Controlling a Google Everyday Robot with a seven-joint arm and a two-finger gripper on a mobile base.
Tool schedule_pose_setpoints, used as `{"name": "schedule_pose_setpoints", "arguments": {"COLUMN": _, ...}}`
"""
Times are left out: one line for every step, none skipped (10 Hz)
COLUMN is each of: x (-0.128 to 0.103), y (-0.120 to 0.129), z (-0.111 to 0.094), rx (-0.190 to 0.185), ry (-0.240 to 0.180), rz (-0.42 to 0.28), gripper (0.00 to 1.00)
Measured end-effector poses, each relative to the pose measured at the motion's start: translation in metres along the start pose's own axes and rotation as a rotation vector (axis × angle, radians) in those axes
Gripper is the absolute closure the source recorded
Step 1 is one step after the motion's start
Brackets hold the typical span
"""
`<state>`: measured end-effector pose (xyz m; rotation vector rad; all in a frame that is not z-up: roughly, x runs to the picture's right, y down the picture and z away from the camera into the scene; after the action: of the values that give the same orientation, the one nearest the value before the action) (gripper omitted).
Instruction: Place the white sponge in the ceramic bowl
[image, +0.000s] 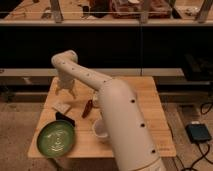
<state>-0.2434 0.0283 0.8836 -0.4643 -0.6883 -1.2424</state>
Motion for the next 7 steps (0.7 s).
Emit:
{"name": "schedule_pose_setpoints", "arguments": {"x": -0.003, "y": -0.003, "z": 0.003, "rx": 0.014, "ry": 0.005, "rz": -0.010, "gripper": 0.30}}
{"name": "schedule_pose_setpoints", "arguments": {"x": -0.009, "y": -0.010, "z": 0.007, "rx": 0.024, "ry": 0.007, "rz": -0.028, "gripper": 0.30}}
{"name": "schedule_pose_setpoints", "arguments": {"x": -0.013, "y": -0.015, "z": 0.011, "rx": 0.024, "ry": 0.008, "rz": -0.039, "gripper": 0.30}}
{"name": "schedule_pose_setpoints", "arguments": {"x": -0.016, "y": -0.019, "z": 0.014, "rx": 0.022, "ry": 0.011, "rz": -0.046, "gripper": 0.30}}
{"name": "schedule_pose_setpoints", "arguments": {"x": -0.018, "y": -0.021, "z": 0.016, "rx": 0.019, "ry": 0.012, "rz": -0.052, "gripper": 0.35}}
{"name": "schedule_pose_setpoints", "arguments": {"x": -0.023, "y": -0.026, "z": 0.020, "rx": 0.014, "ry": 0.009, "rz": -0.064, "gripper": 0.46}}
{"name": "schedule_pose_setpoints", "arguments": {"x": -0.026, "y": -0.031, "z": 0.023, "rx": 0.014, "ry": 0.003, "rz": -0.066, "gripper": 0.52}}
